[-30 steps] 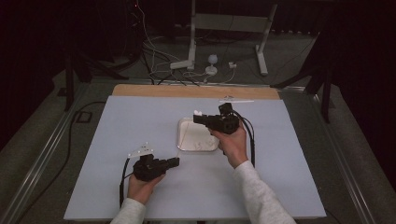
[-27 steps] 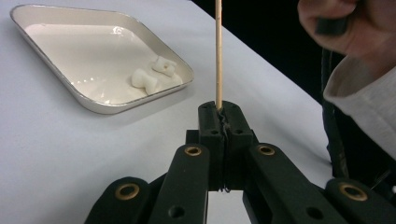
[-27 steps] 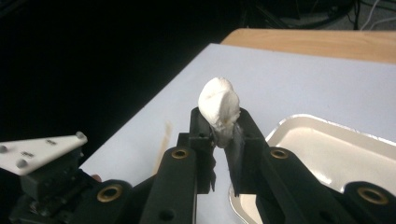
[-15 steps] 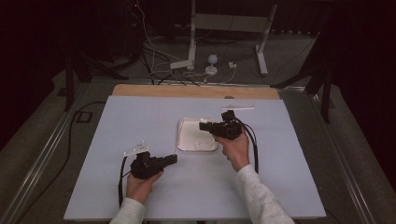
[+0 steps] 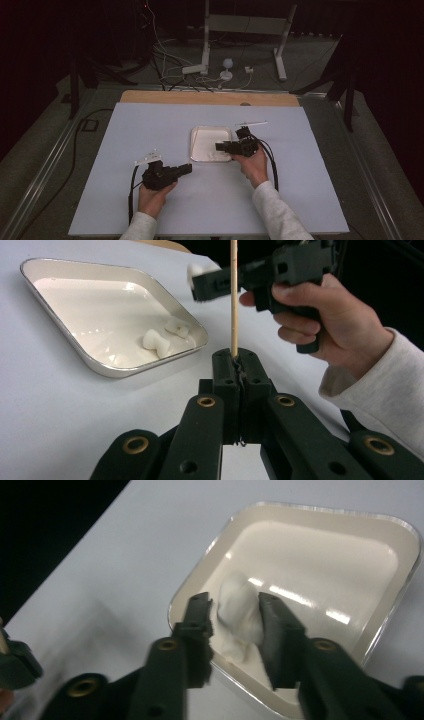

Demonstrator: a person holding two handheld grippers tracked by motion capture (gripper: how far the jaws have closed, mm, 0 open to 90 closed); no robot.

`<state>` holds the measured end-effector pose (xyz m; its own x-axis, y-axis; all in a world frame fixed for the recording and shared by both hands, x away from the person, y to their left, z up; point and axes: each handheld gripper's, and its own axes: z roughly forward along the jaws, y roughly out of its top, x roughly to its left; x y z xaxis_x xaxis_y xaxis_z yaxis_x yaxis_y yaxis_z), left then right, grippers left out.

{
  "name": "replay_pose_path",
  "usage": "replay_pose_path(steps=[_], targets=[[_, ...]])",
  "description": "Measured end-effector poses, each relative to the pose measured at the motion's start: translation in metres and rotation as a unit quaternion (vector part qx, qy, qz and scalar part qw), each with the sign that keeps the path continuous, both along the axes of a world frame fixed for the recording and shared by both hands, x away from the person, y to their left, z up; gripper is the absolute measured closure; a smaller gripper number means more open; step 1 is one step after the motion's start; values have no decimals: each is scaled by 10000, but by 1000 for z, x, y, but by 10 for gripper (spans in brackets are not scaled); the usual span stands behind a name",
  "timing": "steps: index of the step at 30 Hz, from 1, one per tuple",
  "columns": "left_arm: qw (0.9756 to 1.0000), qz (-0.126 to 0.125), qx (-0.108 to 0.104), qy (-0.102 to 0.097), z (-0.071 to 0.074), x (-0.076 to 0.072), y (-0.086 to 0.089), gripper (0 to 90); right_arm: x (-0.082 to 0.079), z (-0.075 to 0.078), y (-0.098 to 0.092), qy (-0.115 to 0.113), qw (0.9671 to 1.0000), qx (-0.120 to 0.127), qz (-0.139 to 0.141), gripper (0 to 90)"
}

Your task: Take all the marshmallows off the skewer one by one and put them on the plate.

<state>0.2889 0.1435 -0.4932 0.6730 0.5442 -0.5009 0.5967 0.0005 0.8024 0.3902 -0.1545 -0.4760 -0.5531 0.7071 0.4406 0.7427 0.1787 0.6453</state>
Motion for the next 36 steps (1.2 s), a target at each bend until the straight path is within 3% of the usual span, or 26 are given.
replay_pose_path(steps=[5, 15, 21, 27, 31, 36], targets=[[10000, 41, -12, 14, 0, 2, 0, 900, 0, -4, 1, 47, 9999, -102, -16, 455], [9997, 232, -76, 30, 5, 10, -3, 900, -13, 10, -5, -331, 9994, 89, -11, 240], [9993, 327, -143, 57, 10, 18, -11, 898, -27, 18, -11, -583, 9982, 144, -50, 159], [9987, 479, -123, 75, 16, 28, -14, 897, -44, 26, -23, -877, 9959, 200, -55, 147], [9984, 548, -133, 89, 18, 32, -15, 897, -53, 26, -34, -993, 9947, 266, 66, 108], [9980, 597, -132, 150, 18, 36, -18, 897, -62, 26, -49, -1059, 9938, 341, 23, 63]])
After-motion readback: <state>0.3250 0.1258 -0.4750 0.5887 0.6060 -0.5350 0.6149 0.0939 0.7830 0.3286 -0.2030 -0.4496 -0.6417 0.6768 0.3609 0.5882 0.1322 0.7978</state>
